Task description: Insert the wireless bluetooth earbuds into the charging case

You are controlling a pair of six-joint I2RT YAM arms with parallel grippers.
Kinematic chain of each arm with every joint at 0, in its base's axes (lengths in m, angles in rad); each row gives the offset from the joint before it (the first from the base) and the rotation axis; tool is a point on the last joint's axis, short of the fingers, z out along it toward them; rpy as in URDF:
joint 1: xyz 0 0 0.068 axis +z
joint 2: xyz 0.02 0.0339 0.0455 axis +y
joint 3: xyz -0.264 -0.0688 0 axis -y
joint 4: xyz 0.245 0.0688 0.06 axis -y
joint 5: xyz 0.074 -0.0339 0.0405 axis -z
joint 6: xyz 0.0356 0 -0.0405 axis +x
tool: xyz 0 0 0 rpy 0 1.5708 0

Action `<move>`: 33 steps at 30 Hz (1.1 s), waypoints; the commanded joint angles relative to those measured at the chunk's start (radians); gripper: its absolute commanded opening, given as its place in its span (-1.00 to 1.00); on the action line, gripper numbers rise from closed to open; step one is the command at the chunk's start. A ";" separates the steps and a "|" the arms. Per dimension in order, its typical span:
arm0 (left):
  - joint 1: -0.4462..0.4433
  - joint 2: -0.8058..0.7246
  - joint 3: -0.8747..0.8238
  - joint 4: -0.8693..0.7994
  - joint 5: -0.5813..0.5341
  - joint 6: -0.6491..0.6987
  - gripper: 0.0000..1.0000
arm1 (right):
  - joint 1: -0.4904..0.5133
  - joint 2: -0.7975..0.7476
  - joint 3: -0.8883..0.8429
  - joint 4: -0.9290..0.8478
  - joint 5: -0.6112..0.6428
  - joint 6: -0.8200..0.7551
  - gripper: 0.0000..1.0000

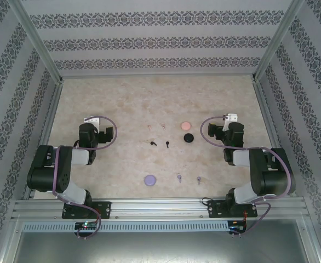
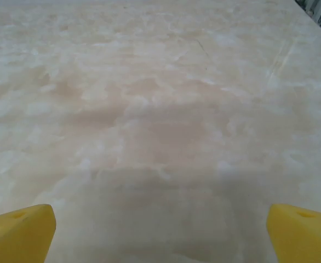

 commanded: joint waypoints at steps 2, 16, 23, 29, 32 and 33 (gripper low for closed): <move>0.005 0.018 0.026 0.097 0.023 0.027 0.99 | 0.019 0.012 0.026 0.110 -0.032 -0.028 0.96; 0.005 0.019 0.027 0.093 0.022 0.027 0.99 | -0.007 0.016 0.033 0.101 -0.079 -0.007 0.96; 0.005 0.016 0.021 0.104 0.022 0.028 0.99 | -0.010 0.006 0.020 0.121 -0.071 0.002 0.96; 0.005 -0.101 0.110 -0.171 -0.073 -0.022 0.94 | 0.008 -0.254 0.103 -0.228 0.126 0.089 0.96; 0.000 -0.161 0.182 -0.345 -0.079 -0.064 0.94 | 0.005 -0.389 0.186 -0.449 0.150 0.270 0.96; -0.003 -0.183 0.206 -0.401 -0.085 -0.096 0.94 | 0.001 -0.434 0.204 -0.523 0.151 0.367 0.96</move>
